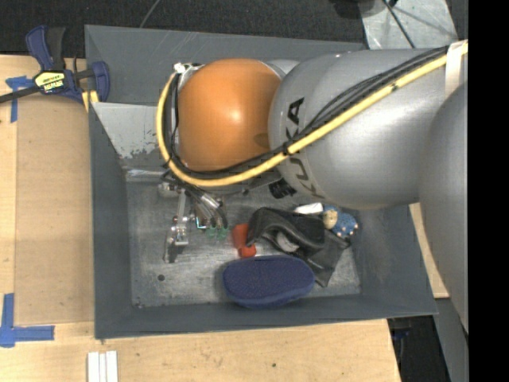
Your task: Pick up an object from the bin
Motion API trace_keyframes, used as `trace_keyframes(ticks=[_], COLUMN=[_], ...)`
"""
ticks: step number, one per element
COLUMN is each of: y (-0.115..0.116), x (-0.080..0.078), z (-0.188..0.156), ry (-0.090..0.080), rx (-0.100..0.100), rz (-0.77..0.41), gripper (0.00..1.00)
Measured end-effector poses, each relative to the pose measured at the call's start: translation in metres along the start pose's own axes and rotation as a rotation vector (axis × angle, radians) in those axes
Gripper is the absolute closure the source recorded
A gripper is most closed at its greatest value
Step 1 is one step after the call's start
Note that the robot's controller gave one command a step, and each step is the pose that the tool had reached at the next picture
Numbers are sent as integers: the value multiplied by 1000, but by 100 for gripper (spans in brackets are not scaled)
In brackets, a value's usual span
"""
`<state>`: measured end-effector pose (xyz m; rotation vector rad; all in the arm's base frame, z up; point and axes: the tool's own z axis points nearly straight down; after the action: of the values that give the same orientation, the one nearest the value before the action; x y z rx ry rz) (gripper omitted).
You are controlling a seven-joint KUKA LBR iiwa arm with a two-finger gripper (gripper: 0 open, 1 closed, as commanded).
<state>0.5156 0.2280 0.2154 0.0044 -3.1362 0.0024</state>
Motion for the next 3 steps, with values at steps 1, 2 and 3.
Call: trace_keyframes(ticks=[1,2,3], y=[-66,-58,-120], x=[12,20,25], z=[96,21,97], ry=[-1,-15,-7], rx=[2,-2,1], rz=[-222,-280,-1008], gripper=[0,0,0])
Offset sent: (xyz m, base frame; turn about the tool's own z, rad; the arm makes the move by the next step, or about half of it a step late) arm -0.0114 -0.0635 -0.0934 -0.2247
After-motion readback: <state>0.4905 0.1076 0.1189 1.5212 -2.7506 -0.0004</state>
